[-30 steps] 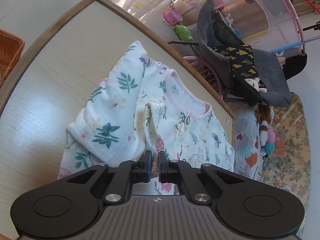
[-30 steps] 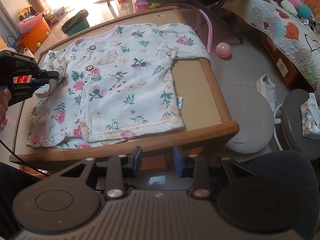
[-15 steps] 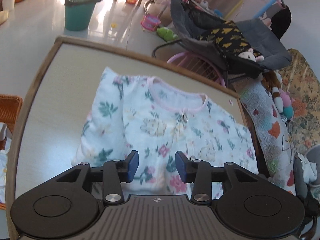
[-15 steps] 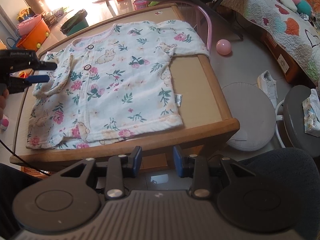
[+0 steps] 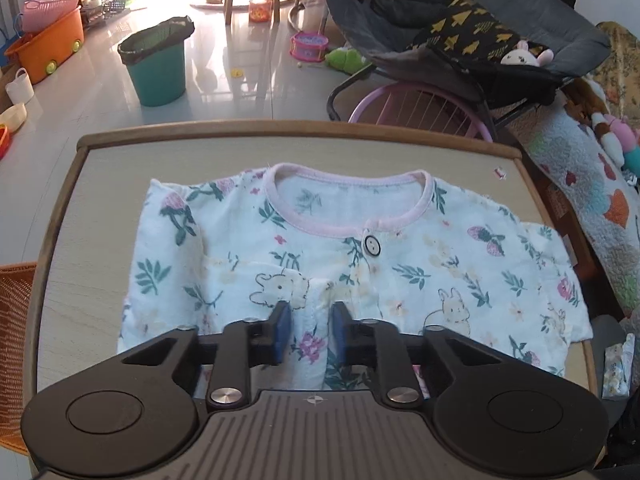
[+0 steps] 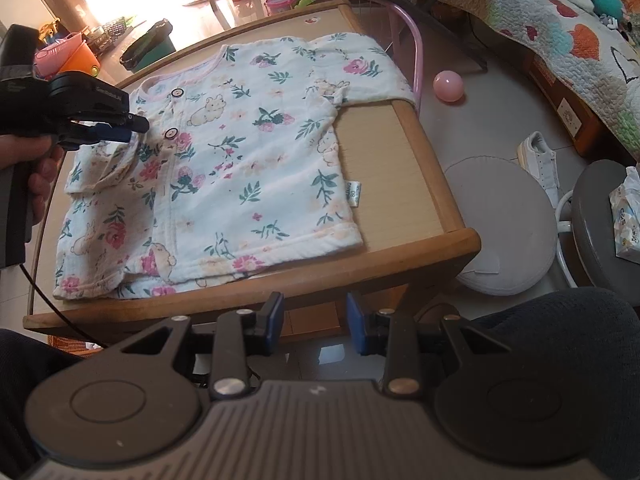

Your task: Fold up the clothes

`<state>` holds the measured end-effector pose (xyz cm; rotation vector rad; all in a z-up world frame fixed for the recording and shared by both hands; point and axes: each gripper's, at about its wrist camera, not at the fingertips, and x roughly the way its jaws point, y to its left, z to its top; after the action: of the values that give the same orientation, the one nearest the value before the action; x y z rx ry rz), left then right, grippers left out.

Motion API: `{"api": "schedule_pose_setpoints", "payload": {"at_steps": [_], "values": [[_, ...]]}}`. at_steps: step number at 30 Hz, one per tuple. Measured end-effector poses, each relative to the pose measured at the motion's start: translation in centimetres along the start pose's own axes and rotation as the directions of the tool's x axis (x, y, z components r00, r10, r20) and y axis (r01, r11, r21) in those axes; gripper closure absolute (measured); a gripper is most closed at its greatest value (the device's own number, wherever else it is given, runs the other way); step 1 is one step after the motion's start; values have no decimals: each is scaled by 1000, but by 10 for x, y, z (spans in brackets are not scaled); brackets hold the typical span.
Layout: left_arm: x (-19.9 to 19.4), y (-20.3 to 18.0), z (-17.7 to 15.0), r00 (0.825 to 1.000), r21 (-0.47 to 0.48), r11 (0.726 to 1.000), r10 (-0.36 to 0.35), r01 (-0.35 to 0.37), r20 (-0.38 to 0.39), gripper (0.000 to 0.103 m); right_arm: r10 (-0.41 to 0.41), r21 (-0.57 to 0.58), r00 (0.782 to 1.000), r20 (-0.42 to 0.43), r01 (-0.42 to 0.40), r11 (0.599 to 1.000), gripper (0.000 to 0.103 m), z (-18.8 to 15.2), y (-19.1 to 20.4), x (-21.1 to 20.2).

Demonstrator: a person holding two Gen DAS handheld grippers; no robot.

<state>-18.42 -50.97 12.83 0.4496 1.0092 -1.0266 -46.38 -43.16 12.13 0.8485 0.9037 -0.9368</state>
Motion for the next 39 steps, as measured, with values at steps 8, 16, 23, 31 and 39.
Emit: {"api": "schedule_pose_setpoints", "payload": {"at_steps": [8, 16, 23, 31, 39], "values": [[-15, 17, 8, 996, -101, 991, -80, 84, 49, 98, -3, 6, 1000, -8, 3, 1000, 69, -1, -1, 3], [-26, 13, 15, 968, -93, 967, -229, 238, 105, 97, -20, 0, 999, -27, 20, 1000, 69, -3, -1, 8], [-9, 36, 7, 955, -229, 929, -270, 292, 122, 85, -26, -3, 999, -28, 26, 1000, 69, -2, -2, 7], [-9, 86, 3, 973, -342, 914, -178, 218, 145, 78, -34, -8, 999, -35, 34, 999, 69, -2, -2, 8], [-12, 110, -4, 979, -364, 911, -156, 193, 127, 77, -44, -20, 998, -36, 44, 999, 69, 1, 0, 7]]}}
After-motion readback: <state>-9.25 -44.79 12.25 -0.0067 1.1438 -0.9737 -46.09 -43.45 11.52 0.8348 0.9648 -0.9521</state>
